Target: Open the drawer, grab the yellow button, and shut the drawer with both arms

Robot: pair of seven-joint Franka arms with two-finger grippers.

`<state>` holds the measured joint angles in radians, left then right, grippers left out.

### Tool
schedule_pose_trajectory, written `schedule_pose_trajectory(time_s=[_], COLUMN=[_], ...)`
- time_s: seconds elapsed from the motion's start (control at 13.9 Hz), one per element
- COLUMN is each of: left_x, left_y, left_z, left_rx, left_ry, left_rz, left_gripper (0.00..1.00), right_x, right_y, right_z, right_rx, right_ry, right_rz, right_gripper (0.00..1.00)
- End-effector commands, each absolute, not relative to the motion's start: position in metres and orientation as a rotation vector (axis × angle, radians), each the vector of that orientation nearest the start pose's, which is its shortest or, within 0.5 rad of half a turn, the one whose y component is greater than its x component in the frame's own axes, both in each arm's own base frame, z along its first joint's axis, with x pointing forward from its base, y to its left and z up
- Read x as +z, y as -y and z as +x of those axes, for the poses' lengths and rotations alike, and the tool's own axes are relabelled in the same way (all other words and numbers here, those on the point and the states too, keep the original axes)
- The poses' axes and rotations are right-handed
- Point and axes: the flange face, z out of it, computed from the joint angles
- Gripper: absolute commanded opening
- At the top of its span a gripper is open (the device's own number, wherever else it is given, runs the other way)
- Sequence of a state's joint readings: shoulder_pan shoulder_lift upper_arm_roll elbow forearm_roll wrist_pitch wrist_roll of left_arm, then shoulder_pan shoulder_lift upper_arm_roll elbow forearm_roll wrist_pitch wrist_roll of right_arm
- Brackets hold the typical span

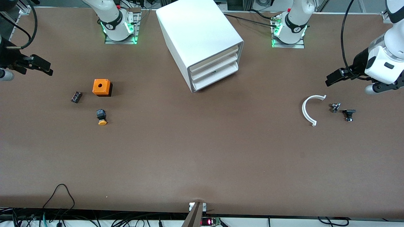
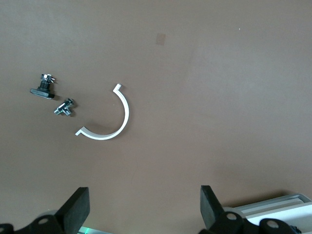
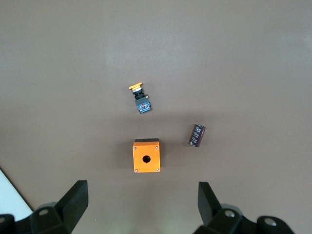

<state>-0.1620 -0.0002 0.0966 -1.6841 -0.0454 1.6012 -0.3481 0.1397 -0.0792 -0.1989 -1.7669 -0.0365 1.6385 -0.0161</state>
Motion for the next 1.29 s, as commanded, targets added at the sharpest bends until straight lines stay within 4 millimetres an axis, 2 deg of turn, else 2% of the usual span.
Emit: schedule_pose_trajectory(time_s=[0.0, 0.29, 0.43, 0.58, 0.86, 1.22], left_x=[0.569, 0.569, 0.568, 0.566, 0.566, 0.566], left_y=[0.045, 0.043, 0.038, 0.036, 0.041, 0.039], left_z=[0.555, 0.555, 0.556, 0.557, 0.556, 0.556], left_rx=[0.155, 0.158, 0.160, 0.165, 0.165, 0.167], left_ry=[0.404, 0.409, 0.421, 0.428, 0.416, 0.420], left_rz=[-3.113, -3.114, -3.112, -3.110, -3.111, -3.110], left_gripper=[1.00, 1.00, 1.00, 1.00, 1.00, 1.00], right_x=[0.586, 0.589, 0.585, 0.568, 0.567, 0.566], right_y=[0.047, 0.048, 0.048, 0.047, 0.045, 0.045], right_z=[0.520, 0.515, 0.516, 0.512, 0.504, 0.509], right_rx=[0.060, 0.075, 0.075, 0.110, 0.094, 0.073], right_ry=[-0.065, -0.067, -0.067, -0.067, -0.070, -0.061], right_rz=[-3.147, -3.141, -3.142, -3.137, -3.133, -3.139], right_gripper=[1.00, 1.00, 1.00, 1.00, 1.00, 1.00])
